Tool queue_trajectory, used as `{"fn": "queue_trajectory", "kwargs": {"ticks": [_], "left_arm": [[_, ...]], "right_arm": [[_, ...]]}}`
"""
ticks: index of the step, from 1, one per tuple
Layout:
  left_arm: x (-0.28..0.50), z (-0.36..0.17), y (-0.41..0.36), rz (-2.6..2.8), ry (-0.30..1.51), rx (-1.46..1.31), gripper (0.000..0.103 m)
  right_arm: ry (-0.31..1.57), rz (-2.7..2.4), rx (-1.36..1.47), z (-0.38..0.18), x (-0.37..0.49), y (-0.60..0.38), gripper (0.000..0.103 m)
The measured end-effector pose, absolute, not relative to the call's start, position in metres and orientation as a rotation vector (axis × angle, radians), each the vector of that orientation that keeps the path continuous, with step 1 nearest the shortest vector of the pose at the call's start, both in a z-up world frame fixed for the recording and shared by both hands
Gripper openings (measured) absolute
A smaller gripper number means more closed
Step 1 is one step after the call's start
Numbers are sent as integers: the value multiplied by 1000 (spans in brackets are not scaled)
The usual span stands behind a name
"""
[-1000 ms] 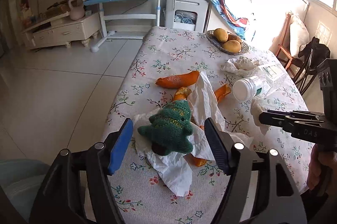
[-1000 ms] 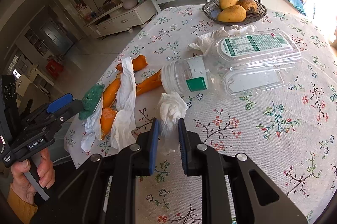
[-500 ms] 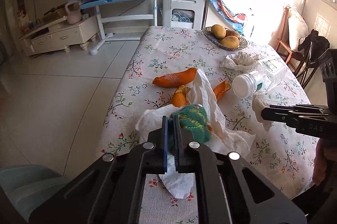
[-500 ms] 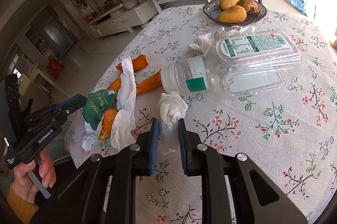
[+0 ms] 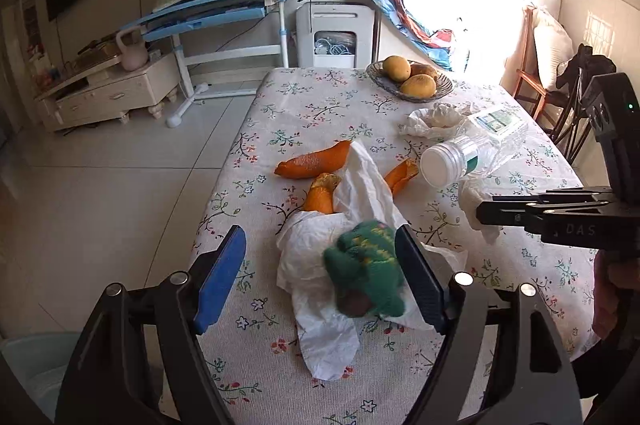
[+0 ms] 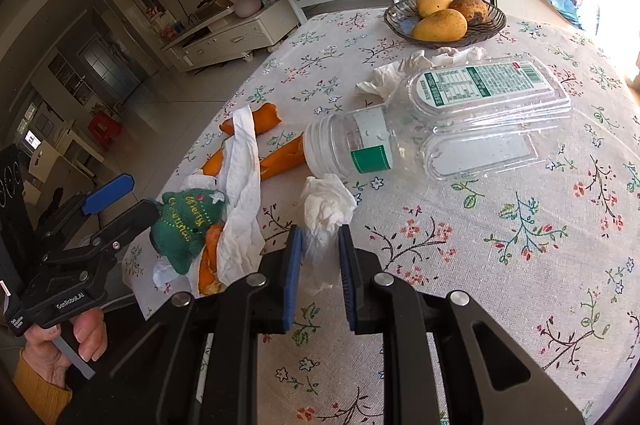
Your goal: Collect trash
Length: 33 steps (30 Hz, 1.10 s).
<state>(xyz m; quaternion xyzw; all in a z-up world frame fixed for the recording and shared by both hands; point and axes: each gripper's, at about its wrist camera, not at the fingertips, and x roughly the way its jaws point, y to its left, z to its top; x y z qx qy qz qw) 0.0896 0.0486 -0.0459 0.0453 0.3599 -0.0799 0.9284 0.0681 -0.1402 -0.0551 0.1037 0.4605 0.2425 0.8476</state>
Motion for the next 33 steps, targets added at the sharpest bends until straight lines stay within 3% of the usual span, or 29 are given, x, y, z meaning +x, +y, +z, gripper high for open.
{"fn": "queue_trajectory", "kwargs": {"ticks": [8, 13, 15, 18, 25, 33], "left_arm": [[88, -54, 27, -201, 765, 186, 76], [105, -74, 38, -139, 896, 158, 74], [107, -79, 39, -163, 925, 147, 48], [103, -79, 34, -201, 911, 150, 30], [92, -53, 41, -251, 791, 59, 28], [97, -45, 64, -245, 779, -95, 29]], "right_arm": [[975, 512, 223, -56, 69, -143, 20], [975, 513, 223, -56, 69, -143, 20], [975, 512, 223, -56, 69, -143, 20], [974, 511, 223, -56, 69, -143, 20], [972, 512, 219, -54, 69, -143, 20], [972, 517, 212, -52, 66, -142, 20]]}}
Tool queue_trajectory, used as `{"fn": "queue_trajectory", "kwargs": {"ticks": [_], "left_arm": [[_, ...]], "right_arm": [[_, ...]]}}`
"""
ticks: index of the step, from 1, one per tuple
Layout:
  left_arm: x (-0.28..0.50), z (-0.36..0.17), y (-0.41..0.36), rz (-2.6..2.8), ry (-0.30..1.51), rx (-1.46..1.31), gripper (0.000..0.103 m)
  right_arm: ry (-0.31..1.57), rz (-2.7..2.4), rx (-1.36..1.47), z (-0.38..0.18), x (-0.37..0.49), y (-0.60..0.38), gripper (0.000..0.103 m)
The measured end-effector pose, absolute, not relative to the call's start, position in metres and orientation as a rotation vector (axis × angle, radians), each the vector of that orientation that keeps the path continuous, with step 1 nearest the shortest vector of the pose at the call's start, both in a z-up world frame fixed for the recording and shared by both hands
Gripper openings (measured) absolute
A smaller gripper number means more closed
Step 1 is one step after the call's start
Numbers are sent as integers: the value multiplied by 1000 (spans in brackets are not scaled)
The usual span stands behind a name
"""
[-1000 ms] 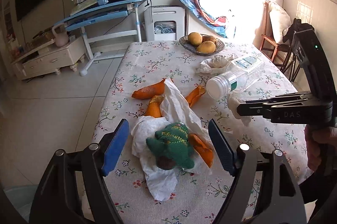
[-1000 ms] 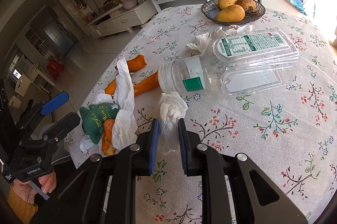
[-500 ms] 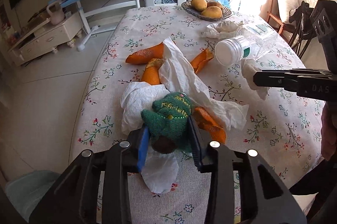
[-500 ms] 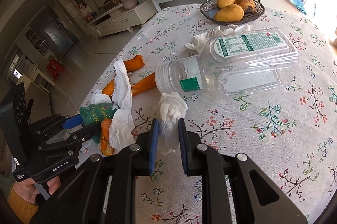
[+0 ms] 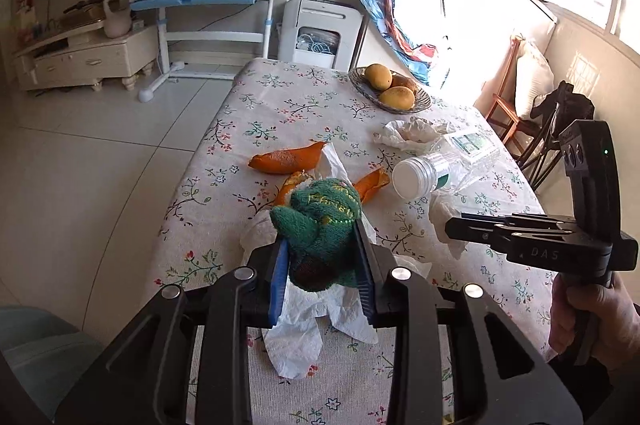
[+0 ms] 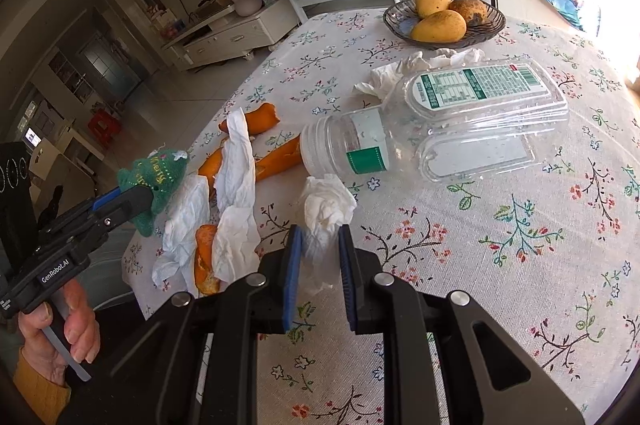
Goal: Collect trash
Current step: 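Carry the plush tree with the left tool while the right tool carries the tissue to the basin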
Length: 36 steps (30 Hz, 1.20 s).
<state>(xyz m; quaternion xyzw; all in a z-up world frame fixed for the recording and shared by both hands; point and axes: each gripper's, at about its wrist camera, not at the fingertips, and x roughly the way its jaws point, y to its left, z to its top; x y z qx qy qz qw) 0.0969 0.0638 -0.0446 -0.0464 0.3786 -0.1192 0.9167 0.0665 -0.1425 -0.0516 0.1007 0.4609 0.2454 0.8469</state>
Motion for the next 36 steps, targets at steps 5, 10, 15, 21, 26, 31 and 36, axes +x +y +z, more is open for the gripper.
{"fn": "queue_trajectory", "kwargs": {"ticks": [5, 10, 15, 21, 26, 31, 36], "left_arm": [[86, -42, 50, -243, 752, -52, 29], [66, -39, 33, -219, 719, 22, 29], [45, -32, 23, -197, 678, 56, 30], [22, -27, 25, -177, 651, 53, 30], [2, -29, 24, -181, 645, 51, 30], [-15, -32, 18, -193, 644, 66, 31], [-29, -36, 13, -202, 648, 76, 31]], "right_arm": [[949, 524, 202, -42, 52, -143, 20], [935, 526, 232, -41, 25, -149, 20], [924, 529, 244, -42, -12, -153, 20], [895, 523, 255, -37, -54, -160, 20], [896, 510, 278, -41, -81, -166, 20], [906, 499, 300, -46, -99, -170, 20], [923, 501, 299, -51, -116, -169, 20]]}}
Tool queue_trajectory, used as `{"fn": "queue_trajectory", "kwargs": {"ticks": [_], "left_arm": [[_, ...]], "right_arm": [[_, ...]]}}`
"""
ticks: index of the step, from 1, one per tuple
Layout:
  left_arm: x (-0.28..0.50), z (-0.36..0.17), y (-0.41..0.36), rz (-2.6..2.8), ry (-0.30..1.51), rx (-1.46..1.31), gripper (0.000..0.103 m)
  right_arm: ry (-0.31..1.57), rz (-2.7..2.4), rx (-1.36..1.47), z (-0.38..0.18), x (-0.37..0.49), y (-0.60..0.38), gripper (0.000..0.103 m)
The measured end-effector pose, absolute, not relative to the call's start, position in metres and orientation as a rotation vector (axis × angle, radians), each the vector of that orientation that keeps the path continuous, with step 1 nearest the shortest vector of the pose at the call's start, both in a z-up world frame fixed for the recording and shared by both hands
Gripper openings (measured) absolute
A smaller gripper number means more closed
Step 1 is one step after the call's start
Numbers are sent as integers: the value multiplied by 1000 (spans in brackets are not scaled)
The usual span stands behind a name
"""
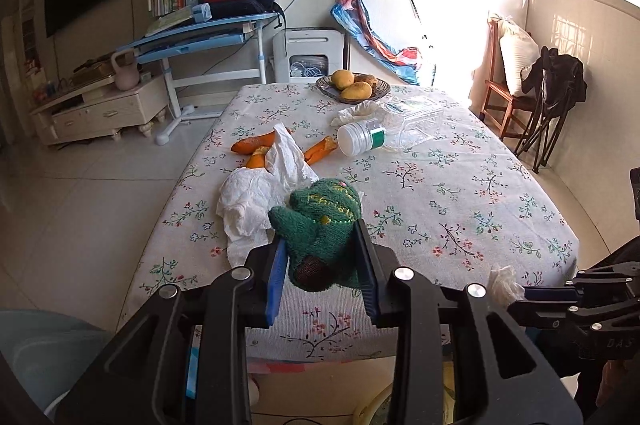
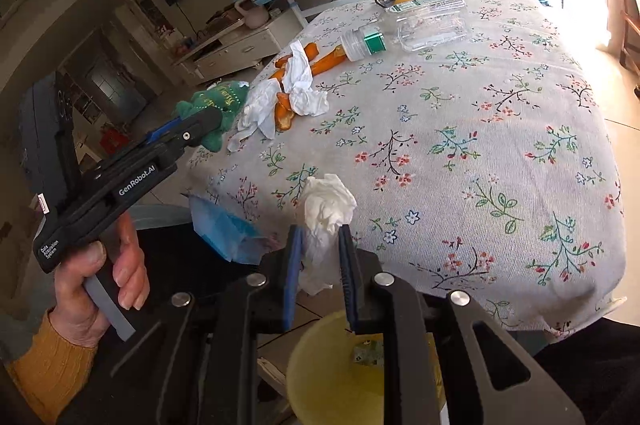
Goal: Collect trash
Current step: 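Carry the plush tree with the left tool while the right tool carries the tissue to the basin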
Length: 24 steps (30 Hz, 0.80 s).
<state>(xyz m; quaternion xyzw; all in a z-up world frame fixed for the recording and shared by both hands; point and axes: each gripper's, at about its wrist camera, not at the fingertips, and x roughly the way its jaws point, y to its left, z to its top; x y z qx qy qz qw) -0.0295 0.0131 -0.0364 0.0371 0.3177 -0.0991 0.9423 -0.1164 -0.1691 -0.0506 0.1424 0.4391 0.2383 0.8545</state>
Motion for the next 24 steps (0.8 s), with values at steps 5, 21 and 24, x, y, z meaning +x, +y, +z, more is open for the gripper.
{"fn": "queue_trajectory", "kwargs": {"ticks": [5, 21, 24], "left_arm": [[-42, -40, 8, -210, 657, 88, 31], [-79, -73, -24, -314, 763, 151, 31], [-85, -81, -34, -351, 795, 186, 31]], "right_arm": [[966, 518, 255, -59, -134, -160, 22], [1048, 447, 212, -79, -162, -165, 45], [994, 423, 297, -73, -159, -181, 48]]}}
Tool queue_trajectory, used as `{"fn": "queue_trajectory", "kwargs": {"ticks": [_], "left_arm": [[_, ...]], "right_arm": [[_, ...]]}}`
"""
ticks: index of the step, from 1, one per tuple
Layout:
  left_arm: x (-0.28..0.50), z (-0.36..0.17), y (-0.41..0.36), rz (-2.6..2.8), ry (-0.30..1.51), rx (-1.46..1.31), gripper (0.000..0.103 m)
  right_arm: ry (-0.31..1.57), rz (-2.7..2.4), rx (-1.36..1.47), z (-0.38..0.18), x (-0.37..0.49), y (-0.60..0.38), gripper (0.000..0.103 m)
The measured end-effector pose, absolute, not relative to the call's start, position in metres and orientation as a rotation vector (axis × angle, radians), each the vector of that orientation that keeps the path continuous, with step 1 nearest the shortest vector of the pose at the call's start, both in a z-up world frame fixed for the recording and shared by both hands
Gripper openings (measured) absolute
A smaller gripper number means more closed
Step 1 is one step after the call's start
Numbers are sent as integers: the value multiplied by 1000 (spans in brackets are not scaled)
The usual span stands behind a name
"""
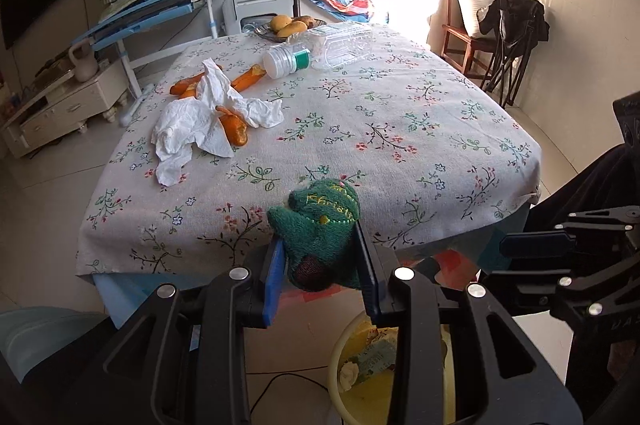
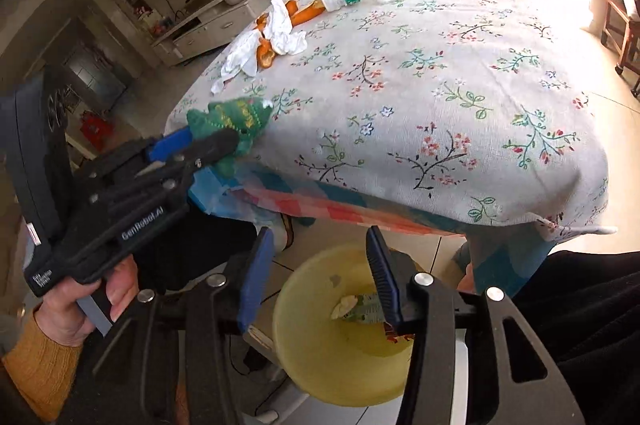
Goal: Collect trash
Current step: 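Carry the plush tree with the left tool while the right tool carries the tissue to the basin, then open both tools over the yellow basin to drop the plush tree and tissue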
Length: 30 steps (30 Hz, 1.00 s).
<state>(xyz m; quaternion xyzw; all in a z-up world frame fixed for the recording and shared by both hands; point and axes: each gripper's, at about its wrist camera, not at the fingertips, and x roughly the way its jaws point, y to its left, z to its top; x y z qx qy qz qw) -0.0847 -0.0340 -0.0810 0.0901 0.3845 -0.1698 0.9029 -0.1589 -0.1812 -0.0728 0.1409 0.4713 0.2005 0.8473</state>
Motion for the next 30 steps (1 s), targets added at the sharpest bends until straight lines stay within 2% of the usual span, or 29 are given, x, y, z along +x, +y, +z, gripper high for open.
{"fn": "queue_trajectory", "kwargs": {"ticks": [5, 10, 13, 18, 24, 30], "left_arm": [[-96, -97, -51, -428, 853, 259, 31], [-108, -111, -67, -517, 920, 316, 33], [-117, -121, -77, -573, 965, 375, 40], [-129, -123, -83, -571, 940, 439, 70], [-125, -115, -79, -522, 897, 441, 82], [-117, -106, -72, -433, 849, 427, 89]], "right_arm": [[903, 373, 409, -63, -157, -204, 55], [850, 329, 474, -58, -159, -220, 56], [834, 315, 481, -55, -161, -224, 58], [823, 304, 472, -51, -164, -226, 61], [815, 291, 470, -51, -162, -225, 63], [808, 277, 452, -50, -164, -223, 65]]}}
